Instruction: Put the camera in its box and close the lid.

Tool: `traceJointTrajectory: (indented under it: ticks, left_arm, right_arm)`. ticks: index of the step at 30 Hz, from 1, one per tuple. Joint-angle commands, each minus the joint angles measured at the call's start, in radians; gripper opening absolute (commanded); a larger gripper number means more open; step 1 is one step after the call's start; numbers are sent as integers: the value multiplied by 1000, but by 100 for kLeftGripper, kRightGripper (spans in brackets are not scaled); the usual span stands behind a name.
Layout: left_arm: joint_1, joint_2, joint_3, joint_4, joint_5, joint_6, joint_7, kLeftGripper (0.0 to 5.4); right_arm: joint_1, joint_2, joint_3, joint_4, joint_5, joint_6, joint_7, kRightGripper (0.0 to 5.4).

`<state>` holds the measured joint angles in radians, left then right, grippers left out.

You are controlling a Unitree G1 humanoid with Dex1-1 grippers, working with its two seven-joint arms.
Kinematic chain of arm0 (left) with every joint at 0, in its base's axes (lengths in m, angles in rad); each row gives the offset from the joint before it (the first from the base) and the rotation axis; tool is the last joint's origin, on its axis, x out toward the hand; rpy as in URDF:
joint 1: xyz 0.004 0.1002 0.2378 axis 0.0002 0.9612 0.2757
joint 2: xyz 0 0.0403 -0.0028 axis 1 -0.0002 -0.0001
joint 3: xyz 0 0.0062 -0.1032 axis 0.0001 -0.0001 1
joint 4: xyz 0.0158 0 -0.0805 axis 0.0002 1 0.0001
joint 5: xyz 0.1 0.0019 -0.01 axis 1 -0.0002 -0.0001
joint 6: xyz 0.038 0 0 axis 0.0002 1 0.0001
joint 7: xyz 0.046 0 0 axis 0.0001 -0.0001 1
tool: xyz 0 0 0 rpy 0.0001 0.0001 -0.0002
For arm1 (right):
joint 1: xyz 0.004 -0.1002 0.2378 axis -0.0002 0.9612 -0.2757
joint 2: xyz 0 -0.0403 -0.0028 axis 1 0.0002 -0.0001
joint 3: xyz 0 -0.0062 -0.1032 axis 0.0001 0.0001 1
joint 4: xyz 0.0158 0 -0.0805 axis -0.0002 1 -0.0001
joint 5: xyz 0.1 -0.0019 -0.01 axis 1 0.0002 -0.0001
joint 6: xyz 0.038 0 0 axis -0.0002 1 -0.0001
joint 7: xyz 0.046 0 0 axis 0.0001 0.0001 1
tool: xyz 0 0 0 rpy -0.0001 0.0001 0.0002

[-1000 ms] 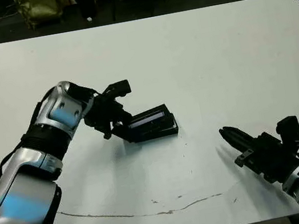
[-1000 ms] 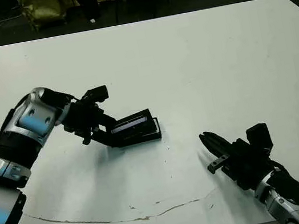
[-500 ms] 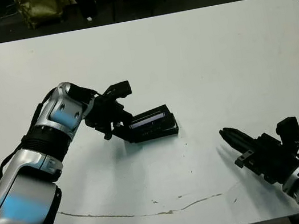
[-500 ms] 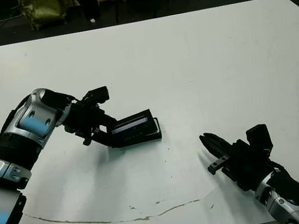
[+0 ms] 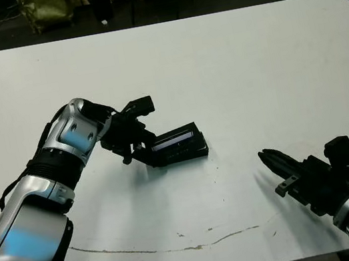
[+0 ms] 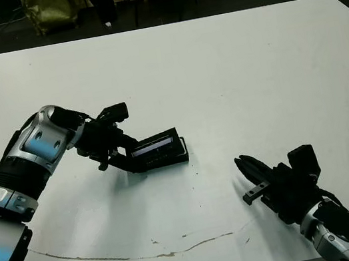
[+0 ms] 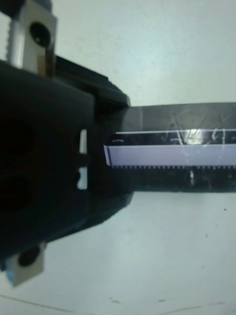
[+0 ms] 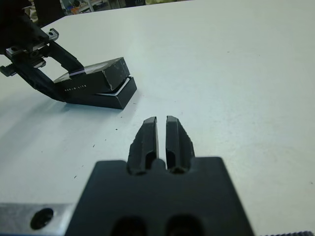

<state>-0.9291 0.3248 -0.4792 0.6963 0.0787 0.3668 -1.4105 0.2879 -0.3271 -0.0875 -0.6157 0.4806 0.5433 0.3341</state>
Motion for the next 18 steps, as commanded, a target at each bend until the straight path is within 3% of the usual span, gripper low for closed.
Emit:
traceJointTrajectory:
  ticks: [1, 18]
  left_arm:
    - [20, -22, -22, 26, 23, -4, 8, 226]
    - [2, -55, -35, 67, 44, -28, 9, 226]
  right_arm:
    - [10, -17, -8, 3, -2, 18, 1, 0]
    - [31, -16, -10, -30, 2, 37, -22, 0]
